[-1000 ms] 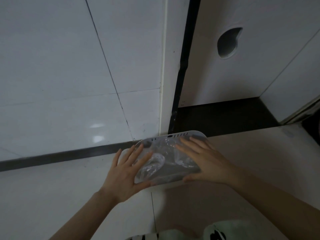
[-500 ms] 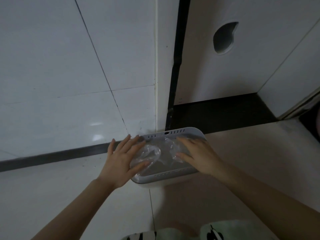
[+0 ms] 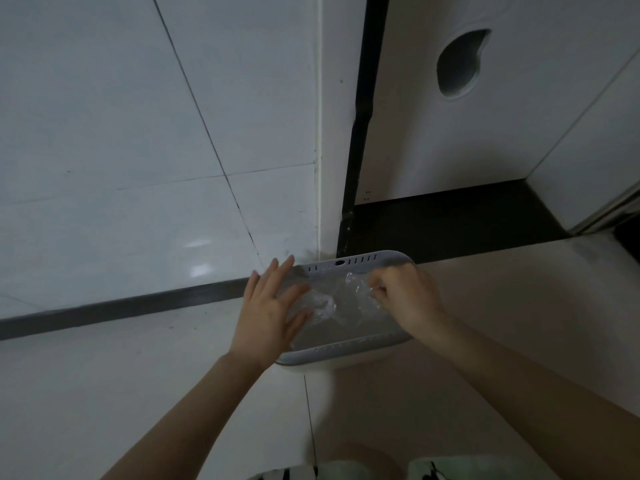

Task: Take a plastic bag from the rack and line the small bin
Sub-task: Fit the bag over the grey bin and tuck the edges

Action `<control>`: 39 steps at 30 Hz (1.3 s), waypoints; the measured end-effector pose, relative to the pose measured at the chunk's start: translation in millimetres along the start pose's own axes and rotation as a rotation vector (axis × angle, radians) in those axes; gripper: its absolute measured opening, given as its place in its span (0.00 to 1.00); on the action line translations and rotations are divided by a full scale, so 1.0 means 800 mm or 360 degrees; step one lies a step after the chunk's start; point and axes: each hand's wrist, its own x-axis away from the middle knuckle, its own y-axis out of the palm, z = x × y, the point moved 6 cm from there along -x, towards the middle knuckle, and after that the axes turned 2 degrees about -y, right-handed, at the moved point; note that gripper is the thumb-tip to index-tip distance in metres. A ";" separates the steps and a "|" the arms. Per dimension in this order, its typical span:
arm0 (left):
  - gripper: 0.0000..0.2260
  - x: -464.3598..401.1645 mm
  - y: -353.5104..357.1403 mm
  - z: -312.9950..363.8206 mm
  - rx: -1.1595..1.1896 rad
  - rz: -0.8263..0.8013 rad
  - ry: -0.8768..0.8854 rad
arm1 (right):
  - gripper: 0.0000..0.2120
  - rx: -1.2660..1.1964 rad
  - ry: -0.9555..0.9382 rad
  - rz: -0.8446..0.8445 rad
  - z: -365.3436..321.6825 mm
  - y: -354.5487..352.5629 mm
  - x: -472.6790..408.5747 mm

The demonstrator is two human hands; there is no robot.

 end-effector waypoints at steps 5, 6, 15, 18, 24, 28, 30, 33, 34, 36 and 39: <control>0.13 -0.019 0.031 0.023 0.0052 -0.0243 0.0209 | 0.06 -0.0089 -0.0041 0.0229 0.011 -0.026 0.004; 0.15 -0.019 0.038 0.023 0.0023 -0.0330 0.0248 | 0.07 -0.0076 -0.0049 0.0214 0.011 -0.025 0.005; 0.26 -0.010 0.031 -0.003 -0.0190 -0.0481 0.0394 | 0.07 -0.0149 -0.0047 0.0164 0.011 -0.017 0.016; 0.24 -0.005 0.012 0.005 -0.0255 -0.0243 0.0498 | 0.07 -0.0244 -0.0043 0.0217 0.011 -0.027 0.020; 0.30 -0.028 0.059 0.030 -0.0296 -0.0720 0.0509 | 0.06 -0.0241 -0.0075 0.0183 0.010 -0.026 0.026; 0.33 -0.030 0.085 0.010 -0.0697 -0.0990 0.0532 | 0.07 -0.0180 -0.0041 0.0150 0.017 -0.020 0.027; 0.30 -0.028 0.082 0.001 -0.0711 -0.0993 0.0511 | 0.07 -0.0149 -0.0025 0.0133 0.020 -0.016 0.029; 0.25 -0.028 0.054 -0.001 -0.0351 -0.0728 0.0422 | 0.07 -0.0209 0.0017 0.0139 0.023 -0.015 0.030; 0.23 -0.026 0.039 -0.001 -0.0160 -0.0571 0.0382 | 0.07 -0.0235 0.0025 0.0146 0.023 -0.018 0.031; 0.21 -0.017 0.005 -0.008 0.0135 -0.0224 0.0285 | 0.06 -0.0264 0.0028 0.0190 0.023 -0.026 0.032; 0.24 0.000 -0.021 -0.027 0.0342 0.0032 0.0160 | 0.08 -0.0093 0.0011 0.0314 0.018 -0.042 0.034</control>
